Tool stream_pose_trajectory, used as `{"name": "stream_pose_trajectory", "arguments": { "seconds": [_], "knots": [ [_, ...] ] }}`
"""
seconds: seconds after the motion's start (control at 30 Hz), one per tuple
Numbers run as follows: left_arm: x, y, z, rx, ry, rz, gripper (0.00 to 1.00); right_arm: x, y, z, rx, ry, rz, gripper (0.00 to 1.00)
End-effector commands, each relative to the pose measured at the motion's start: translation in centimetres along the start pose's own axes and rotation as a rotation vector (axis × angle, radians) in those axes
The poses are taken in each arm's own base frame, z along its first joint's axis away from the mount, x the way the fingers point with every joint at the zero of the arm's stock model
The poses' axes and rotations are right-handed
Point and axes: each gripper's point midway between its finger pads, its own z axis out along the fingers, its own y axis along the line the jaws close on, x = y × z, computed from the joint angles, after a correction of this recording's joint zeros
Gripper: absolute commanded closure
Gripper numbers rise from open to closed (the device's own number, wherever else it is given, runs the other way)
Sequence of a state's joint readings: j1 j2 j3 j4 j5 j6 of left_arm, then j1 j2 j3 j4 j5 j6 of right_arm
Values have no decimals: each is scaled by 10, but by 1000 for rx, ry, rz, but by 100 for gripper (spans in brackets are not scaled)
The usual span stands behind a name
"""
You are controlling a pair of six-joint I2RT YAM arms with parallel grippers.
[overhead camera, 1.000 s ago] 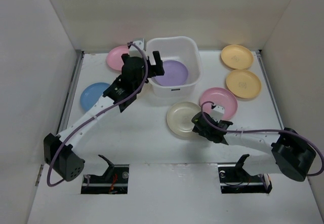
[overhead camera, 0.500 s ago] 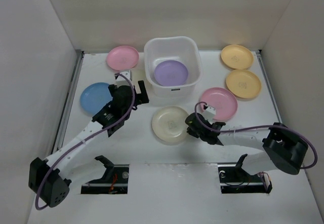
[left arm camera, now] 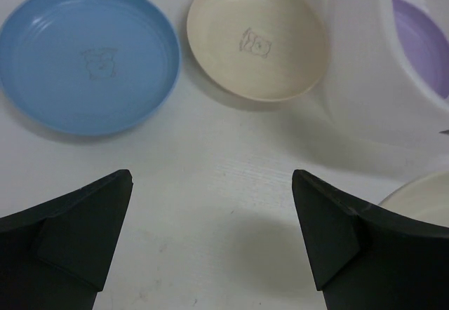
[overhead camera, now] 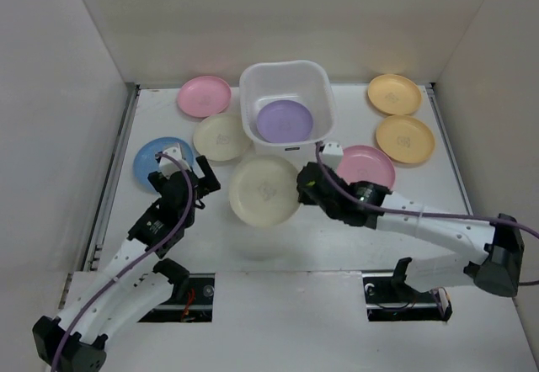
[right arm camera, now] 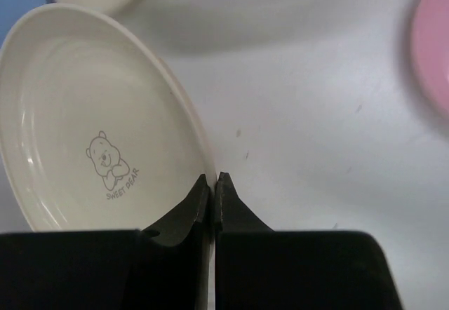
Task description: Place the plates into the plastic bin on the countertop
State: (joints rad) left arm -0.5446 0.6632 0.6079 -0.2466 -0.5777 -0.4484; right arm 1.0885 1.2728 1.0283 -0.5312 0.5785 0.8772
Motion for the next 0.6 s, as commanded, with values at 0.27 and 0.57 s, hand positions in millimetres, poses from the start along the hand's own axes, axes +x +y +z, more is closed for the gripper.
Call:
{"name": "stream_pose_trajectory", "arguments": {
  "seconds": [0.27,0.57],
  "knots": [
    [40,13,3,-49,66,-30,0,-244,-60,28,165,-419,21,100],
    [46,12,2,-41,82,-34,0,-286,-71,151,226,-354,-31,100]
  ]
}}
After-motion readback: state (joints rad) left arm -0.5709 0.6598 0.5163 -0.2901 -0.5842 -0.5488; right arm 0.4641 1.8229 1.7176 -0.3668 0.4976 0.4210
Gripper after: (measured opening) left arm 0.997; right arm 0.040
